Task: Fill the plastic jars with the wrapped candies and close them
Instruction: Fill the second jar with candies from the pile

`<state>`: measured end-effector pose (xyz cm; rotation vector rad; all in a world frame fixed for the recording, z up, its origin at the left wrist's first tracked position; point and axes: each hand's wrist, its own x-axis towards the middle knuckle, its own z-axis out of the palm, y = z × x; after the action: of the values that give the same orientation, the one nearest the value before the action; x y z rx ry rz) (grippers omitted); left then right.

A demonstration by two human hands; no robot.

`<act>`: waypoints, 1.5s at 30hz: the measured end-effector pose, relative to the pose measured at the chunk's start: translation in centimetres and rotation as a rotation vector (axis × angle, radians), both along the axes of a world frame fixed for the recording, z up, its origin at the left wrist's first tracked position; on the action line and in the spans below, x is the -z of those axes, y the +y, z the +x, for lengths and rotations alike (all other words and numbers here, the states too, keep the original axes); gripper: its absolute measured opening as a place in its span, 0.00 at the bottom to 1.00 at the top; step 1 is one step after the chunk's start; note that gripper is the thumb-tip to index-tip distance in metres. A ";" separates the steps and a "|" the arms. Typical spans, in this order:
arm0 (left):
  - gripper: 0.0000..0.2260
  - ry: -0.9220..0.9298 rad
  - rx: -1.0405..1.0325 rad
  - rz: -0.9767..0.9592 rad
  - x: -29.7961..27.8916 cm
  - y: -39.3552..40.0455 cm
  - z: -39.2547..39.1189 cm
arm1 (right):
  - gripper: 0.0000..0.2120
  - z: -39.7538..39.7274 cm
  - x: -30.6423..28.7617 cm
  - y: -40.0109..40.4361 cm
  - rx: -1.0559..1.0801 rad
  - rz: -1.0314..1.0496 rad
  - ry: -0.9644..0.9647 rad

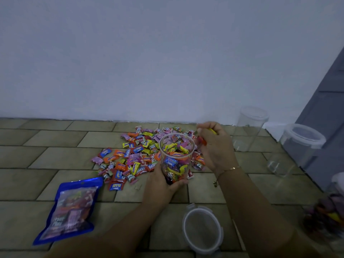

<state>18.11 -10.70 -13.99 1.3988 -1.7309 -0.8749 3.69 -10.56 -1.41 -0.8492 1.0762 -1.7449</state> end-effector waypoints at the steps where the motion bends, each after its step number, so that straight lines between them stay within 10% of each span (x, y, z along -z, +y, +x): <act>1: 0.51 -0.007 -0.002 0.003 0.0 0.0 0.0 | 0.12 0.4 -0.8 0.0 -0.012 -0.040 0.036; 18: 0.47 0.000 0.015 -0.017 -0.4 0.1 0.1 | 0.08 2.9 -0.2 -1.4 0.092 -0.058 0.526; 28: 0.43 0.028 0.024 0.031 -0.6 0.3 0.0 | 0.07 4.3 1.5 -0.4 0.163 -0.184 1.167; 36: 0.44 0.041 -0.020 0.023 -0.3 0.3 0.0 | 0.05 1.3 4.0 -0.3 0.358 -0.147 0.522; 45: 0.39 0.126 -0.142 0.013 -0.1 0.2 -0.2 | 0.42 -3.9 12.7 -1.0 -0.100 0.353 1.498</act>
<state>17.92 -10.48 -13.91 1.4246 -1.5152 -0.8785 -0.25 -11.52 -14.16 -1.9703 2.0839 -0.5387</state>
